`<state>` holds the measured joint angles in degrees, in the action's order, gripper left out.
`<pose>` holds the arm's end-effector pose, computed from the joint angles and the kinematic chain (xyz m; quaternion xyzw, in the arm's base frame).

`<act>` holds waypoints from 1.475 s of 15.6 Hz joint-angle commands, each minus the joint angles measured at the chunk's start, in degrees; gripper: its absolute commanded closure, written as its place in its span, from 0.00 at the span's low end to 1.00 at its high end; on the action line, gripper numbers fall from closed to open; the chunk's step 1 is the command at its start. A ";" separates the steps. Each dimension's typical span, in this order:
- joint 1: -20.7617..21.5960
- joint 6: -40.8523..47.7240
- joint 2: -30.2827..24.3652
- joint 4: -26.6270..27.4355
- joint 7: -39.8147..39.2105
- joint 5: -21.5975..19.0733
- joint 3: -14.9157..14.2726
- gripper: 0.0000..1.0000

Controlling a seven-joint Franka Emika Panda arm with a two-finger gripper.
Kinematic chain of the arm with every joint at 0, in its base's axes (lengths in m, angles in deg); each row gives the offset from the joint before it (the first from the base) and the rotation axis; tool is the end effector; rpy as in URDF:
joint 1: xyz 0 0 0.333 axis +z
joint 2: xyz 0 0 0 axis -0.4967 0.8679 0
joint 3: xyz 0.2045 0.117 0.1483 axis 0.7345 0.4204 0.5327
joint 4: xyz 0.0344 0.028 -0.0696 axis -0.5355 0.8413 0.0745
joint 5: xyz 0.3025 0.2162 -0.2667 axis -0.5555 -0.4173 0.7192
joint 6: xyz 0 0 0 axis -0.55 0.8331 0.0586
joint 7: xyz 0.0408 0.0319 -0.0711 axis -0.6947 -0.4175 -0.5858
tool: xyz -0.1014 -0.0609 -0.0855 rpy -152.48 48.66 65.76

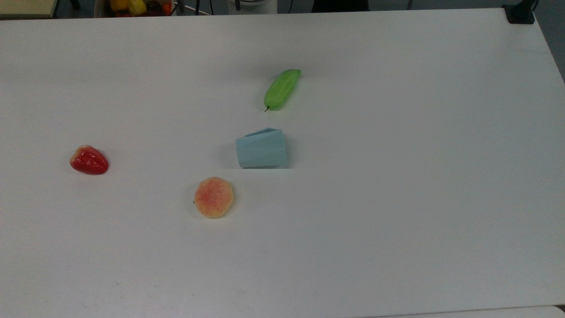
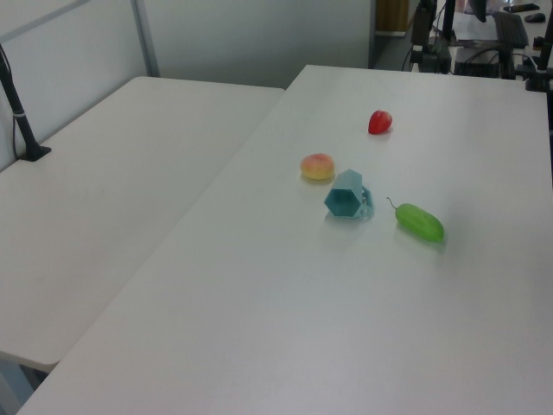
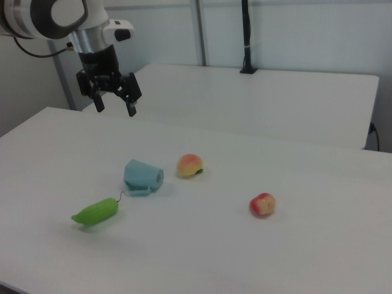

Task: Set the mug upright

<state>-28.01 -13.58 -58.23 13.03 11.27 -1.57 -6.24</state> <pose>0.6312 0.0069 0.5477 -0.9972 -0.0634 -0.0397 0.0001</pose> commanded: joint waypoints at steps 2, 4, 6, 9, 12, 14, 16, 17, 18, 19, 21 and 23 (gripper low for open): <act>1.04 0.07 -0.64 0.11 -1.38 -2.04 -0.83 0.00; 1.12 -0.11 -0.64 0.54 -1.30 -2.04 -0.83 0.00; 1.12 -0.02 -0.64 0.55 -1.30 -2.04 -0.83 0.00; 1.12 -0.03 -0.64 0.55 -1.30 -2.13 -0.83 0.00; 1.39 0.06 -0.64 0.63 -1.30 -2.13 -0.83 0.00; 1.48 -0.02 -0.64 0.63 -1.30 -2.13 -0.83 0.00; 1.48 -0.02 -0.64 0.81 -1.56 -2.13 -0.83 0.00; 1.48 -0.20 -0.64 1.24 -1.56 -2.13 -0.83 0.00; 1.48 -0.20 -0.64 1.25 -1.73 -2.13 -0.83 0.00; 1.48 -0.20 -0.64 1.25 -1.74 -2.13 -0.83 0.00; 1.48 -0.11 -0.64 1.25 -1.82 -2.13 -0.83 0.00; 1.48 -0.29 -0.38 1.25 -1.65 -2.13 -0.83 0.00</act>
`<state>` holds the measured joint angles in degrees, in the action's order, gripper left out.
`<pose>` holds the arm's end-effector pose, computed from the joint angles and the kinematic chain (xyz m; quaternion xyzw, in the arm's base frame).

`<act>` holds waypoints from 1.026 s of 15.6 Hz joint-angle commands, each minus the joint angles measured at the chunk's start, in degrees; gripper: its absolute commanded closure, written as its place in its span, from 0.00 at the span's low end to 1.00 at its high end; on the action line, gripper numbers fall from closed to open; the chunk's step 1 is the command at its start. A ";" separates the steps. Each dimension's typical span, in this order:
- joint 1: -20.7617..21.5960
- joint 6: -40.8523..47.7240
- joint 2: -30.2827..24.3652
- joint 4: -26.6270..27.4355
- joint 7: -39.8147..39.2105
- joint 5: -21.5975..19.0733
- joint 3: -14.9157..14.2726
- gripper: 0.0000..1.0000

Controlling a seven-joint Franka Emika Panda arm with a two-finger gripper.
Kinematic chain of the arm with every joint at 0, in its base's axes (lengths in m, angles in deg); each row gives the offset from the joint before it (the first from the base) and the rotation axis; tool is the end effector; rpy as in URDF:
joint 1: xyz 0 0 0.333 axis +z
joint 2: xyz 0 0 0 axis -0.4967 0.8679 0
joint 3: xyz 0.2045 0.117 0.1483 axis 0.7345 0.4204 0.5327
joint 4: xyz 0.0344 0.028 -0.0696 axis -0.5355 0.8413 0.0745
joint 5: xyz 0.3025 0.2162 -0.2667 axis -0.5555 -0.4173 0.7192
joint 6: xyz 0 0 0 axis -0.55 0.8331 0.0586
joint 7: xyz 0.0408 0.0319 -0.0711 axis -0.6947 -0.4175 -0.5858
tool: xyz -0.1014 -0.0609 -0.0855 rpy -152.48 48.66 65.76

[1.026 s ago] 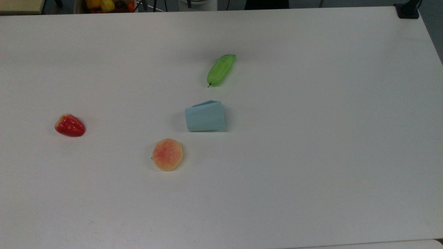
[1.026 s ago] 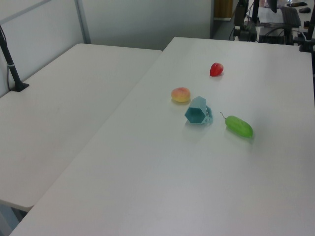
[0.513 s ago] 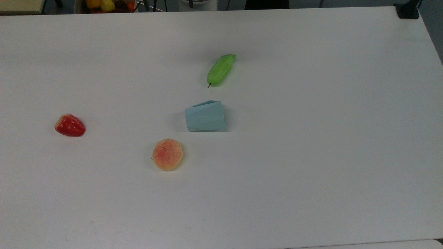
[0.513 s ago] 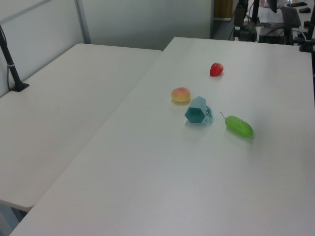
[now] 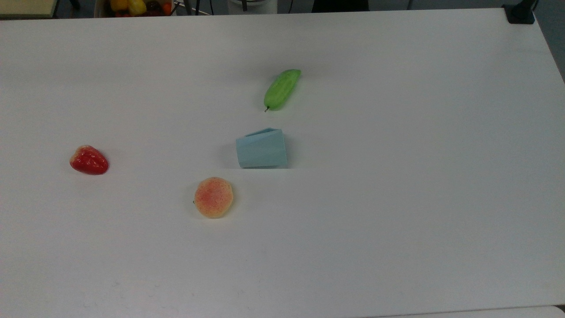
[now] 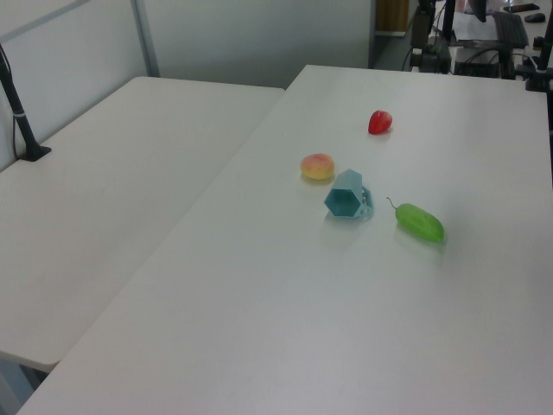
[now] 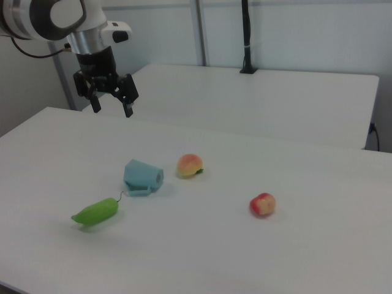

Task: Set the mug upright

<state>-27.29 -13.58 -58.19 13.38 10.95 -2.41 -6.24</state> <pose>0.6308 0.0169 0.5439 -0.9967 -0.0720 -0.0367 0.0077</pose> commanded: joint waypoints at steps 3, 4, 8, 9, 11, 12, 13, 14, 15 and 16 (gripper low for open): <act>1.54 -1.16 0.37 0.55 -0.72 -1.46 -0.66 0.00; 2.42 -1.78 0.64 0.55 0.42 -1.38 -0.66 0.00; 4.45 -3.72 1.69 0.29 11.92 -0.41 -0.31 0.00; 4.80 -3.54 1.61 0.11 13.42 -0.23 -0.13 0.00; 5.76 -3.28 1.69 -0.50 15.36 1.16 -0.13 0.00; 6.12 -2.75 1.87 -0.85 15.54 2.83 -0.13 0.00; 6.12 -2.23 1.61 -0.86 15.46 3.54 -0.13 0.00; 6.12 -2.22 1.61 -0.86 15.55 3.81 -0.13 0.00; 6.12 -2.31 1.69 -1.12 15.81 3.90 -0.13 0.05; 6.12 -2.31 1.78 -2.34 15.90 3.81 -0.13 0.06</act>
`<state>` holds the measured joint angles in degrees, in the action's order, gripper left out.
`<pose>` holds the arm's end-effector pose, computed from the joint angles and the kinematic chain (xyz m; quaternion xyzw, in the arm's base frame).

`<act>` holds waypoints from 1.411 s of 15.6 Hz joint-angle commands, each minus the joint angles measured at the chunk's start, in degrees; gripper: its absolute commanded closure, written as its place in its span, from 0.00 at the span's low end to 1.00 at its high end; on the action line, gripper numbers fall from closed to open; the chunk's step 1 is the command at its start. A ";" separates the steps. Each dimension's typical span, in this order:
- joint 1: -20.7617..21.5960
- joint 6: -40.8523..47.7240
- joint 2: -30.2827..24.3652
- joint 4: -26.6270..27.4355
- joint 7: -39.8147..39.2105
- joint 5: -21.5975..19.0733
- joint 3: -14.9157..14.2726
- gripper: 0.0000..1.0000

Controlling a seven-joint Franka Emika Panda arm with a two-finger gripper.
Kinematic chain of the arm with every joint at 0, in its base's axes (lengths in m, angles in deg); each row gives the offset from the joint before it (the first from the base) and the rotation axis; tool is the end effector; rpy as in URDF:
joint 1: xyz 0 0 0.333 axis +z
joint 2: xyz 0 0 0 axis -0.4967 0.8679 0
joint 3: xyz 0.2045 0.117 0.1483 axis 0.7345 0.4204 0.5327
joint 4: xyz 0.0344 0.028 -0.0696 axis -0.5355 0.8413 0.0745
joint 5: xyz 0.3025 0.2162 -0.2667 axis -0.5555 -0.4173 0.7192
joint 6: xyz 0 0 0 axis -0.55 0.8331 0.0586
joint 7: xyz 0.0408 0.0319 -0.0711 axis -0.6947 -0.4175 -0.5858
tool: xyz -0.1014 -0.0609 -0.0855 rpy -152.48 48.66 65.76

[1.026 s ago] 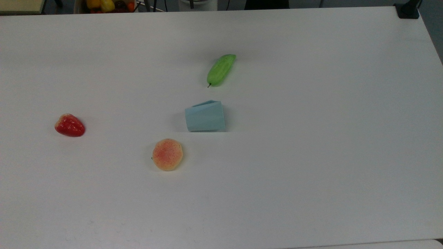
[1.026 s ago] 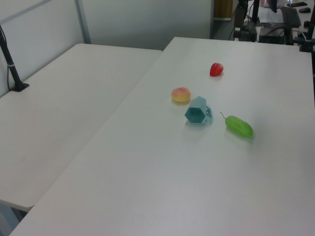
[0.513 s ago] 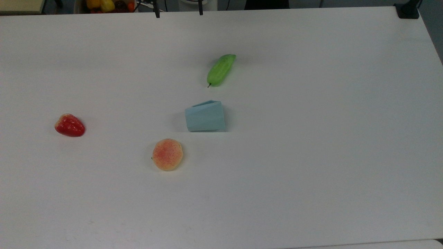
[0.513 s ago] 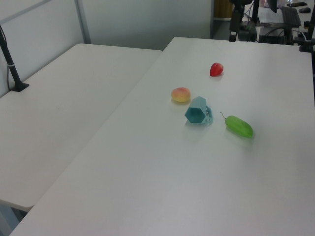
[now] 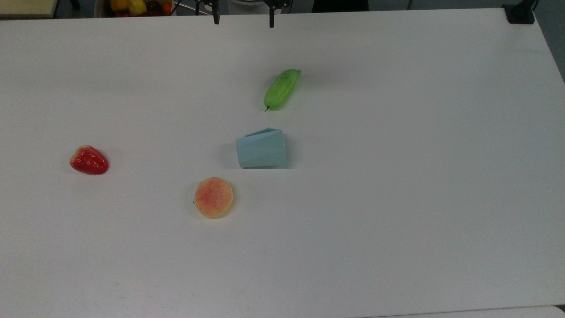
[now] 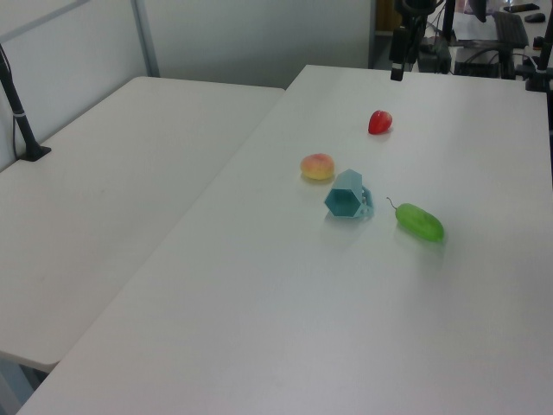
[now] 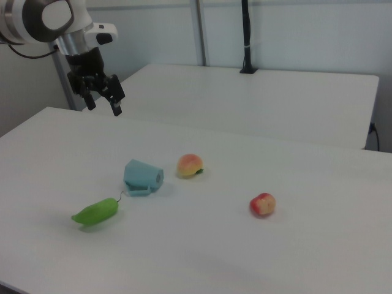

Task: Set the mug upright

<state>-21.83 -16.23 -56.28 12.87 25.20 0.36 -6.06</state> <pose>0.6406 0.0742 0.5322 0.9988 -0.0010 0.0486 0.0089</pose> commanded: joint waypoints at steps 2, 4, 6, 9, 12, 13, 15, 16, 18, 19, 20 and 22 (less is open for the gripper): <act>1.10 0.70 1.27 -5.16 2.35 1.04 -0.31 0.02; 3.46 0.52 2.85 -7.01 6.20 1.91 -0.39 0.01; 7.15 0.09 4.61 -7.98 11.73 9.26 -0.31 0.00; 10.15 -0.09 8.56 -9.74 19.74 15.62 0.92 0.00; 10.60 -0.53 12.42 -9.75 24.58 20.53 3.55 0.00; 11.21 -1.40 14.61 -9.83 26.77 22.90 4.17 0.00; 12.09 -4.47 17.78 -9.40 30.73 27.48 4.26 0.00; 12.53 -5.88 18.93 -8.96 32.05 29.50 4.35 0.00; 12.71 -8.17 20.95 -8.08 33.64 32.23 4.35 0.00; 12.79 -8.96 22.09 -7.99 33.99 32.59 4.35 0.00; 12.71 -9.49 23.15 -7.99 34.26 32.68 4.35 0.00; 12.62 -11.77 24.21 -6.24 34.26 33.56 4.35 0.00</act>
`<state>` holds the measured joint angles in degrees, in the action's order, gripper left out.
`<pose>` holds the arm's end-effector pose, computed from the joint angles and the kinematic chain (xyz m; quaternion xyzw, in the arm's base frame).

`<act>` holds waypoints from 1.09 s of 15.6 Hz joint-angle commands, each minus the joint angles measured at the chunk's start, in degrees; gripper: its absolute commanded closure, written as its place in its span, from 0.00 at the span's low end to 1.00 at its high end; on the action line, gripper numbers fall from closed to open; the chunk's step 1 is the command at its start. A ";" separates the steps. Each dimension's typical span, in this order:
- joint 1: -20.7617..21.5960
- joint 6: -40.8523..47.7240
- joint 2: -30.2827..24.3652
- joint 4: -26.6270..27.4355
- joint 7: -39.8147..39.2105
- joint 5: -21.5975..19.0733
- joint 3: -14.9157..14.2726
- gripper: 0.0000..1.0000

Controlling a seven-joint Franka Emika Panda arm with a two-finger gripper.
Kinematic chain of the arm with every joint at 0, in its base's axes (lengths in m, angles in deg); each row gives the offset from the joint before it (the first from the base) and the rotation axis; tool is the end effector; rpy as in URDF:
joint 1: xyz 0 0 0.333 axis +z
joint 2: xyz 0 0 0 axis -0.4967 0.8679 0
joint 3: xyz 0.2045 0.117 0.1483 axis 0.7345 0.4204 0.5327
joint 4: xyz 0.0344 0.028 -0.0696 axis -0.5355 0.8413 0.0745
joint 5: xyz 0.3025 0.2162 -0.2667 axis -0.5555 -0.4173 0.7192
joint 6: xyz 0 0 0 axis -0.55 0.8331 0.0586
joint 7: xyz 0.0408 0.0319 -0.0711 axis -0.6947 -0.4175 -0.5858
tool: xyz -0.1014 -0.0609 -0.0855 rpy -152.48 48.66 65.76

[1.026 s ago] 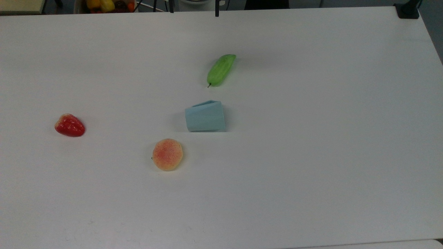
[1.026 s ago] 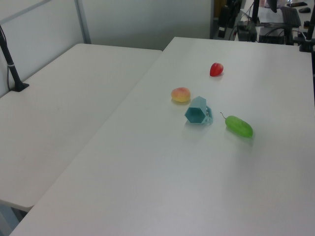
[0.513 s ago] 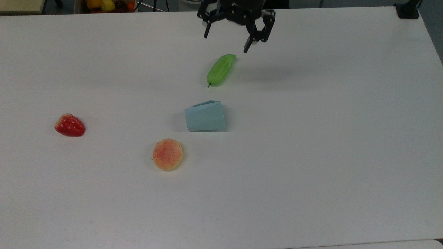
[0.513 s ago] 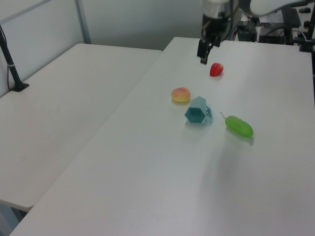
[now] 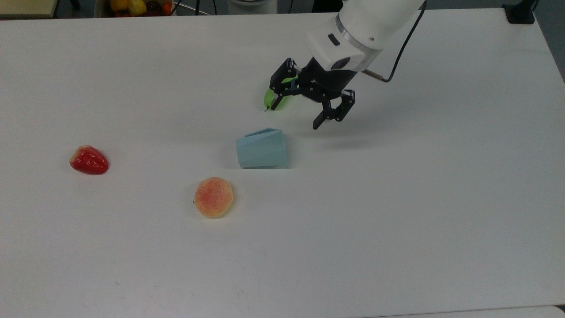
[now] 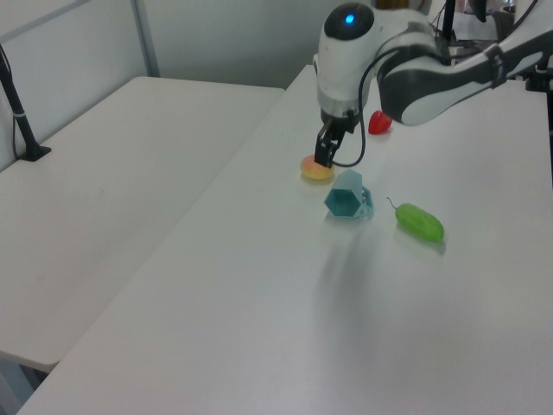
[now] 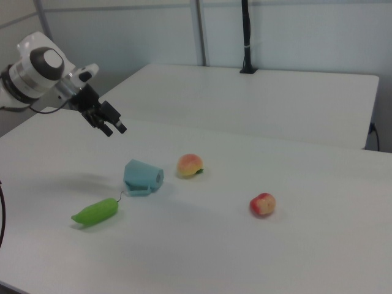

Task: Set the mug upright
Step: 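Move the open gripper down over the tipped light-blue mug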

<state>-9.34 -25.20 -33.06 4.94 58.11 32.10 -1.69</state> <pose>0.7005 0.2356 0.3590 0.9636 -0.0526 0.1329 0.2261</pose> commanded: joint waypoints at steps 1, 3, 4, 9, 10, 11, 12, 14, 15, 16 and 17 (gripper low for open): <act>0.12 -4.21 1.09 3.52 1.35 2.52 -0.11 0.00; -0.05 -5.01 1.35 5.91 1.43 4.54 -0.02 0.00; -0.14 -5.54 1.78 6.53 1.43 4.99 -0.02 0.00; -0.93 -5.98 4.51 7.41 1.52 8.67 -0.11 0.00; -1.19 -5.98 4.60 8.02 1.52 9.73 -0.20 0.00; -1.45 -5.81 4.51 8.37 1.52 10.69 -0.20 0.00; -1.54 -5.72 4.60 9.07 1.96 11.92 -0.29 0.00; -1.98 -5.72 4.60 10.65 3.80 16.04 -0.46 0.00; -2.42 -5.72 4.60 11.10 4.59 17.20 -0.55 0.01; -2.42 -5.72 4.60 11.54 4.77 17.56 -0.47 0.06; -2.42 -5.72 4.60 11.72 4.77 17.73 -0.55 0.16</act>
<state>-11.62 -29.57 -27.31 13.95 60.91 47.75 -1.93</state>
